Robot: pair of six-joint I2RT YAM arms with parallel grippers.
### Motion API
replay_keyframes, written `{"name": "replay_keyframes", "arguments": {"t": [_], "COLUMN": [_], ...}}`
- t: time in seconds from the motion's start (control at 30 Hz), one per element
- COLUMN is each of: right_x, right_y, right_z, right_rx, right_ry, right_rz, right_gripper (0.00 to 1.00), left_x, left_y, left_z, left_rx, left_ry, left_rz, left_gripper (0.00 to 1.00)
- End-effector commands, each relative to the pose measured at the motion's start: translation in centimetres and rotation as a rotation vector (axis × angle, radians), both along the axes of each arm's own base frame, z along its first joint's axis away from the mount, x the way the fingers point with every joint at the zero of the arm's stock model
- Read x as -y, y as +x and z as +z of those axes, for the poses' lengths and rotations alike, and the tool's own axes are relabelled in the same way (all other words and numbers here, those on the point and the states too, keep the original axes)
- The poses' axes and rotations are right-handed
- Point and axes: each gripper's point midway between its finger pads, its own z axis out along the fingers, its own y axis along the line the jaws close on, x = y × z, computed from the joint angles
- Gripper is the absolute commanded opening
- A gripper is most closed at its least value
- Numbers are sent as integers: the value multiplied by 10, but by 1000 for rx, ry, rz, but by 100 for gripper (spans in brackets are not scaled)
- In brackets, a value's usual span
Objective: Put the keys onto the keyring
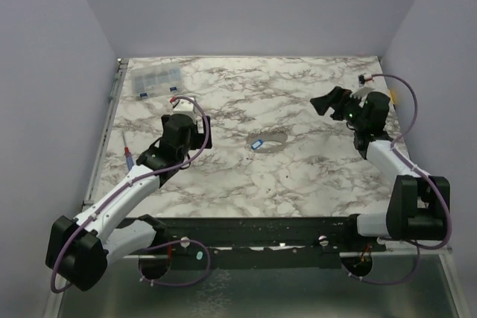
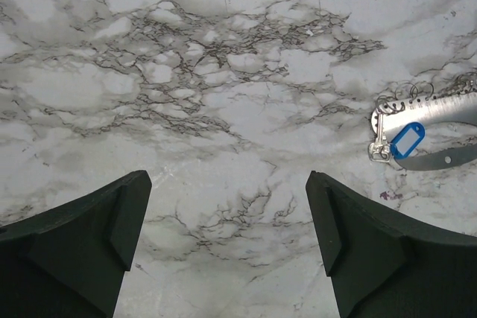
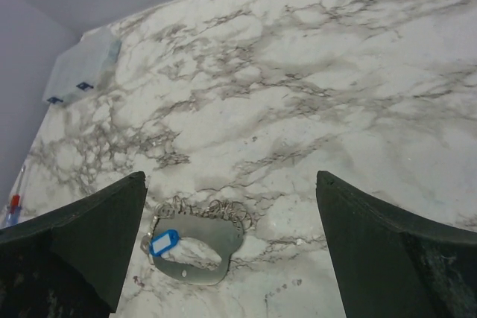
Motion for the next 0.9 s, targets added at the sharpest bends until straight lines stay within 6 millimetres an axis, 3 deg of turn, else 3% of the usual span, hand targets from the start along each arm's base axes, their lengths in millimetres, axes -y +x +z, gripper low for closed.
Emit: {"name": "replay_keyframes", "arguments": {"t": [0.0,0.07,0.3,0.53,0.67,0.87], "right_x": [-27,-35,-105,-139,-151,-124], "right_y": [4,7,9,10,12,7], "right_z": [-7,-11,-39,-64,-80,-112], "right_rx": [12,15,-32,-104,-221,-492], "right_ry": [-146,-166,-296,-350,-370,-347], "right_rz": [149,205,486,505,426,122], "right_gripper": [100,96,88,83,80,75], "left_x": [-11,-12,-9,-7,-4,1], "left_y": [2,1,0,-1,-2,-2], "left_z": [11,14,16,20,20,16], "left_rx": [49,57,59,66,64,53], "left_ry": [29,28,19,9,1,-16], "left_rz": [40,43,20,5,-8,-21], "left_gripper": [96,95,95,94,94,92]}}
